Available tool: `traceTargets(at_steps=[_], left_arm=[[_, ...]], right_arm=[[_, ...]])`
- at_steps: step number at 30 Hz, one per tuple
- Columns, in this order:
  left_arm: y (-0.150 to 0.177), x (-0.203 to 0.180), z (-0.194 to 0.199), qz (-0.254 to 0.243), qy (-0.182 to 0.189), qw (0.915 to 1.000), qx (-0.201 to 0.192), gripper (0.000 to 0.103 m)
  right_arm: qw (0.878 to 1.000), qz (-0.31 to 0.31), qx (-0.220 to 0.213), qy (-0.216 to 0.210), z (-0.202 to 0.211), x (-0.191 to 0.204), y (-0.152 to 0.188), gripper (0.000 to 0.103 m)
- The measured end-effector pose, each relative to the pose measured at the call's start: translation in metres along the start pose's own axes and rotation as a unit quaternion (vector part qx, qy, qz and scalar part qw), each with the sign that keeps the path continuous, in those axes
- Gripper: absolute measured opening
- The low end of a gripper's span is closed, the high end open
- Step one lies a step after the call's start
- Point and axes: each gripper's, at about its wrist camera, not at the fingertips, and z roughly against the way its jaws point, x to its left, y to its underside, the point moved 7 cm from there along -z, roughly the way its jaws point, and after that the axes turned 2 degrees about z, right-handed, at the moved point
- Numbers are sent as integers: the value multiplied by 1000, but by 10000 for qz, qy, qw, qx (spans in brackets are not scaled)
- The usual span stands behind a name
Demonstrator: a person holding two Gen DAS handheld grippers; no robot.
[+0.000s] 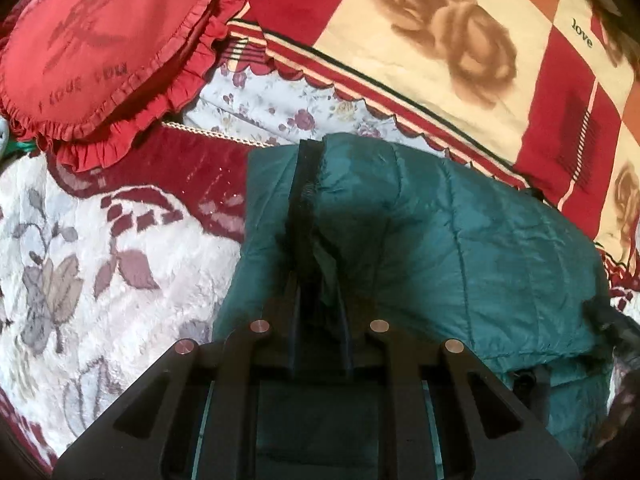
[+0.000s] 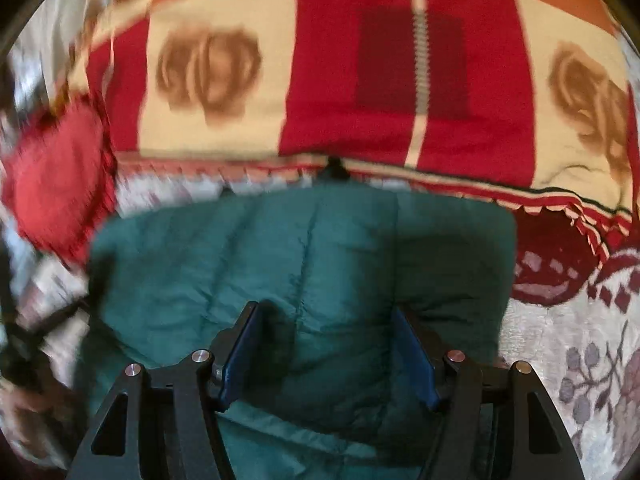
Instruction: Fold large clothes
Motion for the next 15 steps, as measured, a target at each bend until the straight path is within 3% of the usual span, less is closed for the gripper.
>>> traceTargets(at_steps=[3, 5, 8, 15], left_arm=[[4, -3, 2, -89, 30, 10000, -14, 18], [5, 1, 6, -19, 48, 10000, 20, 24], [3, 10, 21, 197, 157, 9997, -15, 28], [-18, 3, 64, 142, 334, 9975, -606, 29]], right_arm=[[9978, 488, -76, 450, -12, 6, 7, 65], [9973, 531, -39, 502, -11, 5, 6, 65], [9983, 397, 14, 425, 1, -1, 3, 65], [9990, -63, -443, -58, 44, 4, -16, 65]])
